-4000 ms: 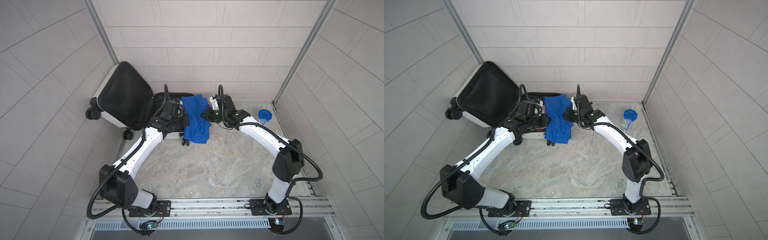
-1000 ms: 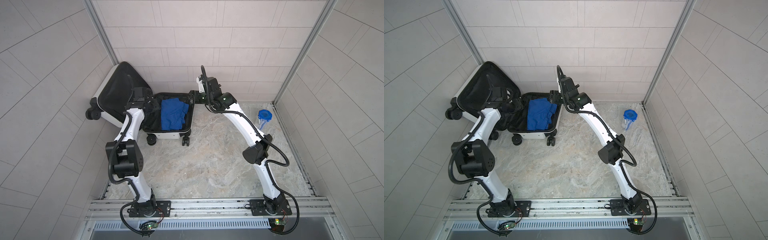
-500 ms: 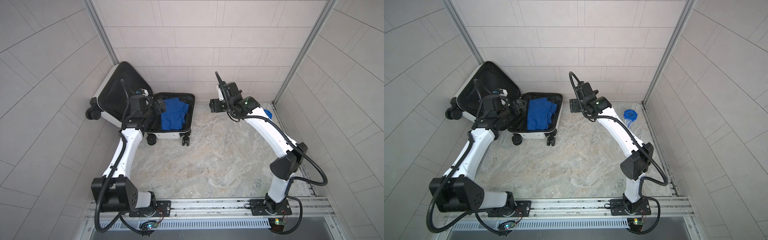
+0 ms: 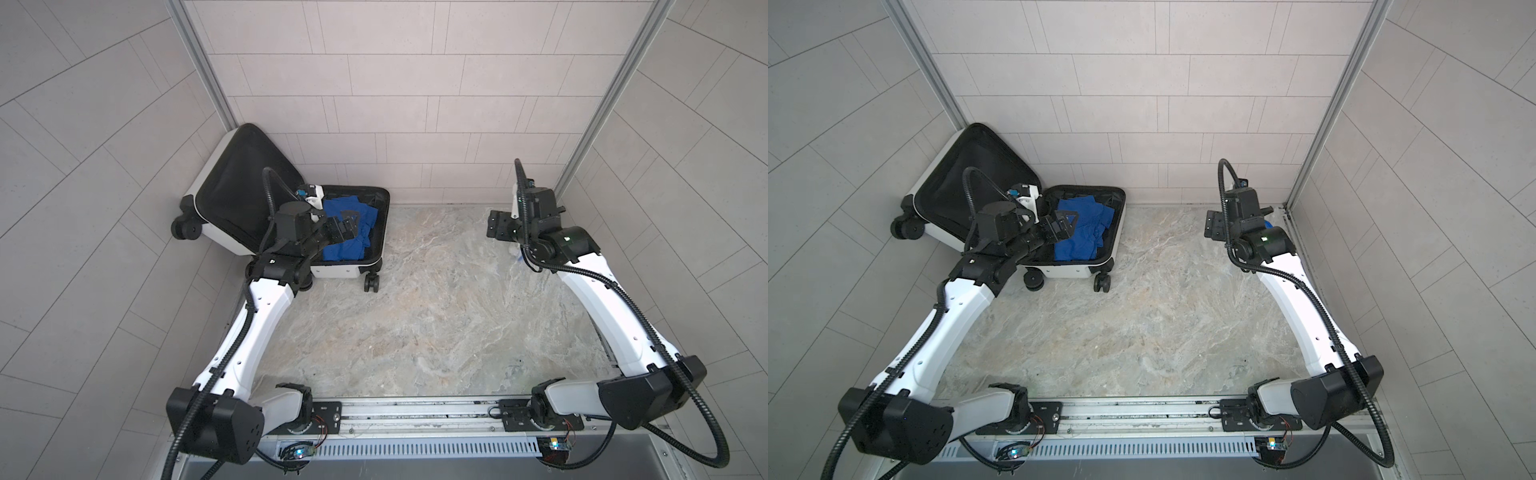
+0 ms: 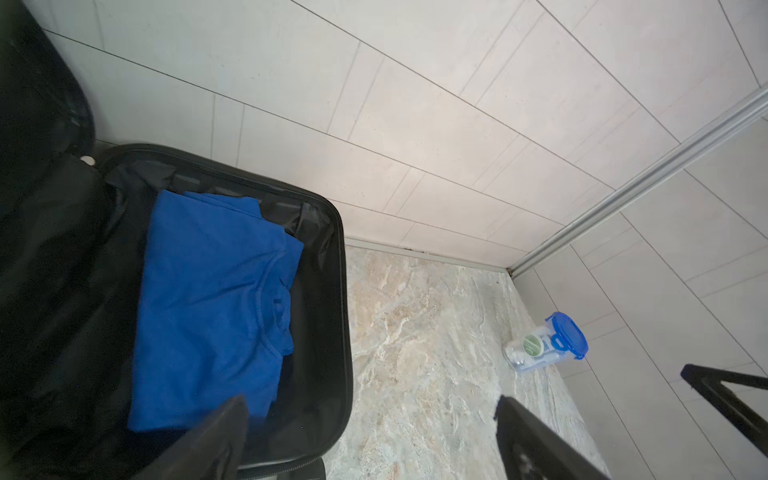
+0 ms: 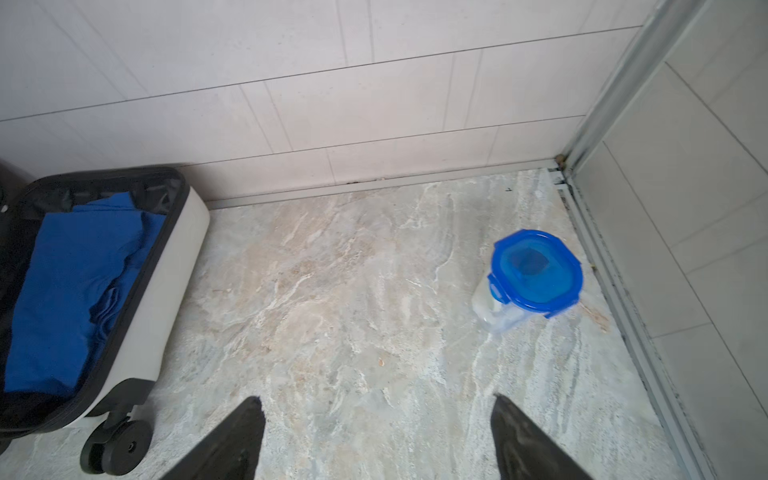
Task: Pack the luggage
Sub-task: 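Move the right gripper toward the blue-lidded container while the left withdraws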
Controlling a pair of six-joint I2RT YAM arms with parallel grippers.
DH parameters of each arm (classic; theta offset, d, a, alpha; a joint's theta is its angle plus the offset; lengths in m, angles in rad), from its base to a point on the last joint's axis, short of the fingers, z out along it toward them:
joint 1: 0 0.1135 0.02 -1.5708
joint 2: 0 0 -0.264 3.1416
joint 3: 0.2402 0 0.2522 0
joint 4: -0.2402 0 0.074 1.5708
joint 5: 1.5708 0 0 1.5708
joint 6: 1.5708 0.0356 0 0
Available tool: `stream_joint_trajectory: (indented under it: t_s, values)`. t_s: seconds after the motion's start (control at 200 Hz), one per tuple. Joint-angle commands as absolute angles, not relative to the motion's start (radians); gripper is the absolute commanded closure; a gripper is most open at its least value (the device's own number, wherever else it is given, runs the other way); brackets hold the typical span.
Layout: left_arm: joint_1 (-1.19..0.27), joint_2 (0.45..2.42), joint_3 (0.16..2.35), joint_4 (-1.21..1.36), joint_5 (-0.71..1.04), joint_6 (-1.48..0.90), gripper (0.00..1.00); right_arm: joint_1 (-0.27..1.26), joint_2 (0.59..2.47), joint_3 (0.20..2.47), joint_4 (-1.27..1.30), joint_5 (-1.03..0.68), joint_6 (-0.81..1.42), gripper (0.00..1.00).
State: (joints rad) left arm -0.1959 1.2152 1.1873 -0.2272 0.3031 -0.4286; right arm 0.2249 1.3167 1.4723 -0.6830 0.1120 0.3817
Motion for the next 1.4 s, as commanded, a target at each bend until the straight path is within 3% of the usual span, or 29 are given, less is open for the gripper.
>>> stream_joint_trajectory:
  t_s: [0.0, 0.345, 0.375, 0.655, 0.981, 1.396]
  values:
    - [-0.273, 1.206, 1.157, -0.212, 0.274, -0.409, 0.01, 0.176, 1.262, 1.428, -0.668, 0.078, 0.377, 0.13]
    - [-0.519, 1.280, 1.177, -0.257, 0.178, -0.341, 0.00, 0.031, 1.239, 1.333, -0.713, -0.023, 0.361, 0.10]
    - [-0.537, 1.286, 1.177, -0.261, 0.167, -0.333, 0.00, 0.024, 1.245, 1.332, -0.720, -0.026, 0.359, 0.01]
    - [-0.703, 1.324, 1.119, -0.249, 0.078, -0.352, 0.00, -0.056, 1.323, 1.331, -0.756, -0.044, 0.376, 0.01]
    - [-0.807, 1.378, 0.965, -0.103, 0.051, -0.474, 0.00, -0.125, 1.438, 1.359, -0.751, -0.017, 0.491, 0.01]
    - [-0.810, 1.379, 0.936, -0.080, 0.050, -0.465, 0.00, -0.124, 1.692, 1.645, -0.879, 0.076, 0.473, 0.01]
